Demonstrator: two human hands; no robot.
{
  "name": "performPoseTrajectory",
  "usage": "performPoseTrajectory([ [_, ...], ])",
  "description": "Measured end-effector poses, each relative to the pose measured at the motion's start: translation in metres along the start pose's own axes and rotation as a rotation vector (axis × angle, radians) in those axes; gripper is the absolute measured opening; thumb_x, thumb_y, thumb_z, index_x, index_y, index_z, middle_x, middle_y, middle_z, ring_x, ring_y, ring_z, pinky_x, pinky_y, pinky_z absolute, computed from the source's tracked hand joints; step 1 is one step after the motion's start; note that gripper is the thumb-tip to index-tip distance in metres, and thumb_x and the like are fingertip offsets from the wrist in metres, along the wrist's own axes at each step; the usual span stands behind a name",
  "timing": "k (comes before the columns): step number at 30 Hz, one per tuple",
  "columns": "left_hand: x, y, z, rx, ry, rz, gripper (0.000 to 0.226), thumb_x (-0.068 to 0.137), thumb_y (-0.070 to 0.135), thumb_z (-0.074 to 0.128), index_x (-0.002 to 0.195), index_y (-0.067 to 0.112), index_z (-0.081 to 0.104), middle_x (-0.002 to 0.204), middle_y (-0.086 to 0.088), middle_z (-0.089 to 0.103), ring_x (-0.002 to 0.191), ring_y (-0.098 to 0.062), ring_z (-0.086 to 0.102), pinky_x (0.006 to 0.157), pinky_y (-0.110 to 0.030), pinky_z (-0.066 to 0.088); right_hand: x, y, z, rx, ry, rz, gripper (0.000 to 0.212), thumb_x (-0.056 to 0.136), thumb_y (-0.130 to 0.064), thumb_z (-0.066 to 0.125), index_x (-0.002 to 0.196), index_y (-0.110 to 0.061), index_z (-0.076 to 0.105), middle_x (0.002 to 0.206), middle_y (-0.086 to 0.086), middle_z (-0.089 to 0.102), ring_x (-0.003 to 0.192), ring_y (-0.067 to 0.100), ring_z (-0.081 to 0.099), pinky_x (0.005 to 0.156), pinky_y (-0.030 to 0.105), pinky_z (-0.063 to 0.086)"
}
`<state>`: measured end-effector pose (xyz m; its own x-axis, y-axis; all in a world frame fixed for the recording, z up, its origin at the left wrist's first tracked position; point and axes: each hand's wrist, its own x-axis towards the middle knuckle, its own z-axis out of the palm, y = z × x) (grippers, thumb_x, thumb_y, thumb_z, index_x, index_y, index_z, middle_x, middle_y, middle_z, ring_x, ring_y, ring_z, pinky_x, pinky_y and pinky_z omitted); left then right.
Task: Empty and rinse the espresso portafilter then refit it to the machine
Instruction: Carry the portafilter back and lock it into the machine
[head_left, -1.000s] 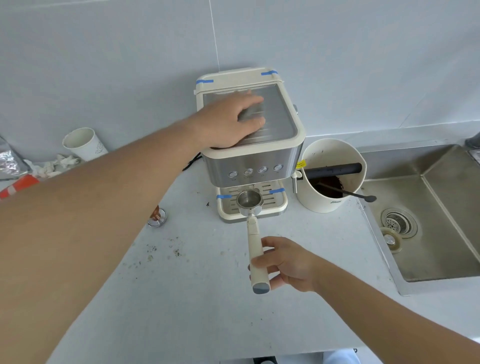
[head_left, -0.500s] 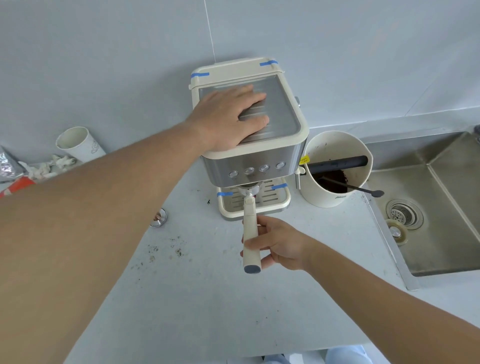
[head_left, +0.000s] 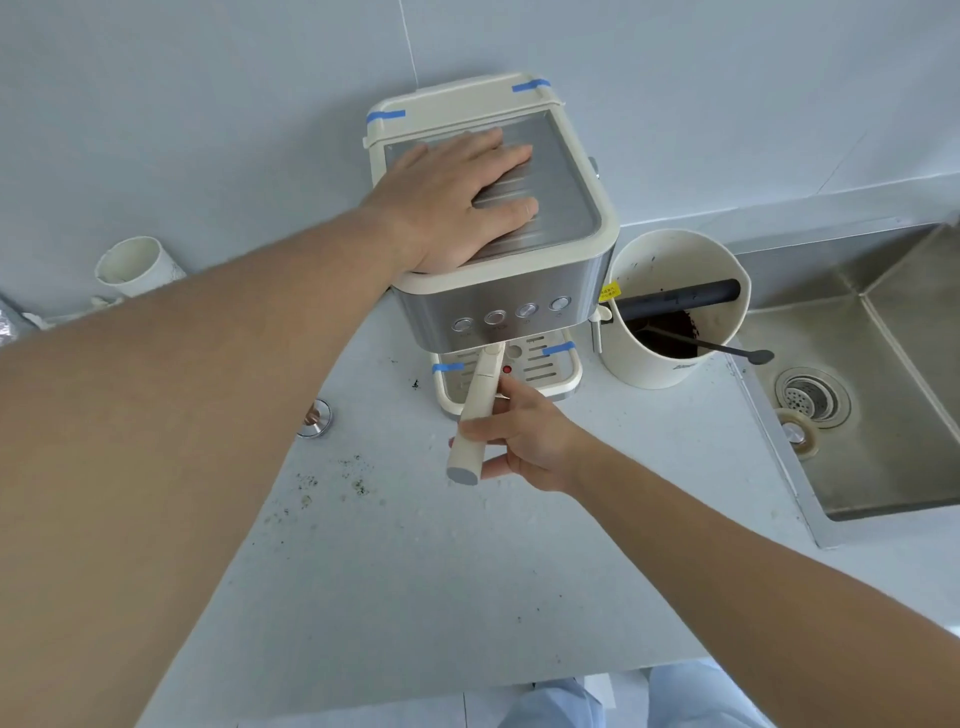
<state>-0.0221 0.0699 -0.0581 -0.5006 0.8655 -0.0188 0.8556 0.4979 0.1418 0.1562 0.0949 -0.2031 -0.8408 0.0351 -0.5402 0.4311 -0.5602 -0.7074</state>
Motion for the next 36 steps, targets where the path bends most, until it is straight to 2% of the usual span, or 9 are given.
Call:
performPoseTrajectory([
  [3,0.000,0.000,0.000,-0.013,0.012,0.005,0.069,0.087,0.066,0.030,0.150,0.040,0.025,0.163,0.006,0.018,0.149,-0.013,0.014,0.121,-0.044,0.007,0.009,0.006,0.011,0.047,0.031,-0.035,0.054,0.083,0.009,0.070,0.129,-0.011,0.049,0.114,0.010,0.055,0.115,0.042,0.062,0.066,0.047,0.061],
  [7,0.000,-0.001,0.001,-0.027,0.020,0.002,0.069,0.086,0.067,0.030,0.149,0.040,0.027,0.163,0.006,0.020,0.149,-0.013,0.015,0.121,-0.043,0.008,0.019,0.009,0.028,0.132,0.074,-0.084,0.041,0.085,0.007,0.071,0.112,-0.017,0.052,0.107,0.007,0.056,0.100,0.029,0.063,0.062,0.044,0.063],
  [11,0.000,0.000,0.001,-0.034,0.028,0.001,0.068,0.086,0.067,0.031,0.149,0.040,0.029,0.162,0.007,0.022,0.148,-0.012,0.017,0.120,-0.042,0.008,0.031,0.010,0.043,0.213,0.117,-0.126,0.050,0.084,0.006,0.073,0.125,-0.010,0.049,0.113,0.008,0.054,0.103,0.026,0.060,0.068,0.049,0.063],
  [16,-0.002,0.001,0.000,-0.062,0.045,-0.009,0.065,0.088,0.064,0.036,0.148,0.040,0.031,0.162,0.008,0.023,0.148,-0.011,0.017,0.120,-0.038,0.008,0.042,0.008,0.063,0.293,0.161,-0.158,0.053,0.081,0.007,0.074,0.123,-0.011,0.049,0.109,0.005,0.054,0.101,0.023,0.061,0.074,0.052,0.061],
  [24,-0.004,0.006,-0.002,-0.088,0.068,-0.022,0.061,0.091,0.061,0.041,0.147,0.040,0.033,0.161,0.009,0.024,0.148,-0.011,0.018,0.117,-0.032,0.009,0.055,0.004,0.075,0.325,0.261,-0.175,0.046,0.078,0.005,0.078,0.111,-0.009,0.049,0.102,0.004,0.057,0.100,0.026,0.062,0.065,0.045,0.064],
  [30,-0.001,0.002,0.001,-0.099,0.056,-0.033,0.075,0.077,0.073,0.033,0.145,0.042,0.036,0.158,0.013,0.029,0.146,-0.015,0.024,0.119,-0.039,0.015,0.059,-0.001,0.082,0.356,0.286,-0.172,0.044,0.078,0.006,0.079,0.106,-0.010,0.049,0.107,0.009,0.056,0.094,0.022,0.062,0.065,0.045,0.064],
  [36,0.001,0.000,0.002,-0.103,0.070,-0.020,0.074,0.078,0.072,0.033,0.145,0.040,0.037,0.157,0.012,0.032,0.145,-0.013,0.026,0.118,-0.040,0.016,0.055,0.005,0.077,0.347,0.234,-0.185,0.050,0.078,0.008,0.077,0.117,-0.009,0.051,0.111,0.009,0.057,0.105,0.028,0.062,0.065,0.045,0.064],
])
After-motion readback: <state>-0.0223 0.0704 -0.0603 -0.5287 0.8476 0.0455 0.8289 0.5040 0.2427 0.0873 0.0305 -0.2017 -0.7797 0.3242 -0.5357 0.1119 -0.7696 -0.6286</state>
